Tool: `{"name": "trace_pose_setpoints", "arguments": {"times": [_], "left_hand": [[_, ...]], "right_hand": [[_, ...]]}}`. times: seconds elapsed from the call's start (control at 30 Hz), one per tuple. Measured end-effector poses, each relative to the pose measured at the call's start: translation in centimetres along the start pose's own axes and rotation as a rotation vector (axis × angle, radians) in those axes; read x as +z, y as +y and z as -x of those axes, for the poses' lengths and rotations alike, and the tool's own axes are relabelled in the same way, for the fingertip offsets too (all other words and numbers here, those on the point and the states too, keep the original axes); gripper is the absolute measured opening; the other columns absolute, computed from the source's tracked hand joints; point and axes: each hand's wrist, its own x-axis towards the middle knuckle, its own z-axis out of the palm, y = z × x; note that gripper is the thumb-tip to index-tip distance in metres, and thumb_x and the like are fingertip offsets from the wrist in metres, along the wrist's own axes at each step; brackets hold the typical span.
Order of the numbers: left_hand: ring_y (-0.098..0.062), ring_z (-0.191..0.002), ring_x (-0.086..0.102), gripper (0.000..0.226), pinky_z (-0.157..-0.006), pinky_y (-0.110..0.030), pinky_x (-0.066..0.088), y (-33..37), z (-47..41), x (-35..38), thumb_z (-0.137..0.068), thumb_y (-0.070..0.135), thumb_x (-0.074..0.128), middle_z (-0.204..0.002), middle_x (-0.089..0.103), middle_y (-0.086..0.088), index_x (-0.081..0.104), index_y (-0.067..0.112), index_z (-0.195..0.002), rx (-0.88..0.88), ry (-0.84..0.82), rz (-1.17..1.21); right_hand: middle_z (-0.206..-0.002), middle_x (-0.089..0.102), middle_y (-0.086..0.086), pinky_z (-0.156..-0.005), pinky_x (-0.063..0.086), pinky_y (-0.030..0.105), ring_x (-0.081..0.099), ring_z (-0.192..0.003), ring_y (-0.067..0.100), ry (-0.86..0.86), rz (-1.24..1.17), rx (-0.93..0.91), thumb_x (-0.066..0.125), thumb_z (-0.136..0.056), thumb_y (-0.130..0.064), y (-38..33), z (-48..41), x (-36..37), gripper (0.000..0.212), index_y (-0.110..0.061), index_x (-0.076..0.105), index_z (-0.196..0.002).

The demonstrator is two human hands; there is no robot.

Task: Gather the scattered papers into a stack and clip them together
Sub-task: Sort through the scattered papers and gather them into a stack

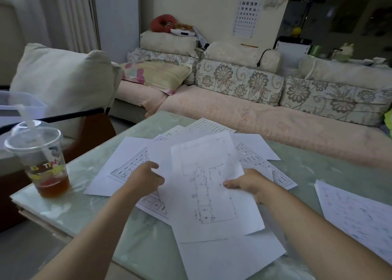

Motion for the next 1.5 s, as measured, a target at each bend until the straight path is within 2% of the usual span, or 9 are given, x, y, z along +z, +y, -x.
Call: {"name": "trace_pose_setpoints", "arguments": {"times": [0.17,0.27,0.5,0.6,0.77,0.9,1.07,1.3,1.5], "left_hand": [[-0.015,-0.08,0.068,0.021,-0.058,-0.023,0.05,1.7,0.2,1.9,-0.085,0.015,0.066,-0.086,0.073,0.005,0.065,0.022,-0.105,0.115,-0.019,0.078],[-0.013,-0.091,0.064,0.017,-0.068,-0.024,0.044,2.7,-0.7,3.5,-0.092,0.019,0.059,-0.095,0.069,0.011,0.064,0.024,-0.108,0.198,0.082,0.007],[-0.025,-0.122,0.048,0.034,-0.099,-0.037,0.043,3.9,-7.7,5.2,-0.096,0.017,0.047,-0.128,0.058,-0.005,0.057,0.015,-0.129,0.233,0.271,-0.26],[-0.028,-0.131,0.038,0.043,-0.104,-0.042,0.038,5.4,-11.7,5.3,-0.097,0.031,0.047,-0.139,0.05,-0.009,0.047,0.015,-0.137,0.17,0.222,-0.393],[-0.033,-0.14,0.026,0.086,-0.109,-0.046,0.03,7.0,-16.4,5.9,-0.086,0.067,0.047,-0.15,0.033,-0.015,0.028,0.011,-0.148,0.002,0.101,-0.58],[-0.03,-0.125,0.046,0.093,-0.1,-0.037,0.042,7.6,-18.0,5.9,-0.071,0.073,0.062,-0.135,0.05,-0.015,0.044,0.009,-0.136,-0.08,0.074,-0.71],[-0.025,-0.09,0.063,0.058,-0.083,-0.031,0.052,7.8,-17.1,5.6,-0.077,0.048,0.074,-0.094,0.063,-0.006,0.062,0.005,-0.113,-0.006,0.009,-0.519],[-0.032,-0.09,0.062,0.023,-0.073,-0.04,0.058,8.1,-11.7,4.7,-0.086,0.007,0.063,-0.104,0.062,-0.014,0.061,0.01,-0.109,0.014,0.025,0.107],[-0.038,-0.093,0.064,0.027,-0.086,-0.047,0.056,5.5,-4.3,3.7,-0.086,0.003,0.056,-0.1,0.065,-0.019,0.061,0.009,-0.111,-0.167,-0.11,0.241]], "right_hand": [[-0.101,0.075,0.018,-0.084,0.058,0.05,0.073,-0.094,0.035,-0.146,-0.002,0.108,0.077,-0.083,-0.005,1.5,0.0,-2.3,0.032,0.0,0.067,-0.113],[-0.104,0.074,0.016,-0.088,0.057,0.051,0.072,-0.095,0.034,-0.044,0.109,0.118,0.079,-0.082,-0.01,2.2,-1.3,-3.2,0.03,-0.003,0.07,-0.11],[-0.106,0.071,0.018,-0.088,0.057,0.052,0.069,-0.096,0.034,0.343,-0.139,0.053,0.075,-0.073,0.012,2.6,-6.2,-7.1,0.037,0.004,0.069,-0.108],[-0.105,0.071,0.017,-0.067,0.057,0.043,0.069,-0.094,0.033,0.313,-0.189,0.105,0.075,-0.077,0.005,2.4,-7.8,-7.0,0.028,0.003,0.066,-0.103],[-0.099,0.07,0.015,-0.084,0.057,0.041,0.068,-0.092,0.032,0.292,-0.087,0.101,0.075,-0.077,0.001,2.8,-10.6,-5.5,0.026,0.002,0.065,-0.101],[-0.095,0.066,0.013,-0.066,0.049,0.028,0.064,-0.084,0.028,0.345,-0.104,0.094,0.071,-0.076,0.005,2.9,-11.3,-5.4,0.024,0.001,0.062,-0.098],[-0.089,0.065,0.01,-0.071,0.05,0.03,0.062,-0.083,0.027,0.346,-0.148,0.063,0.068,-0.079,0.007,3.0,-11.2,-5.3,0.015,-0.003,0.061,-0.088],[-0.099,0.071,0.009,-0.091,0.056,0.05,0.067,-0.096,0.033,0.267,-0.339,-0.02,0.068,-0.077,0.014,2.3,-9.6,-5.7,0.03,-0.014,0.068,-0.087],[-0.092,0.069,0.009,-0.084,0.057,0.047,0.065,-0.086,0.031,0.215,-0.38,-0.05,0.06,-0.078,0.02,0.9,-7.6,-3.6,0.035,-0.014,0.065,-0.084]]}}
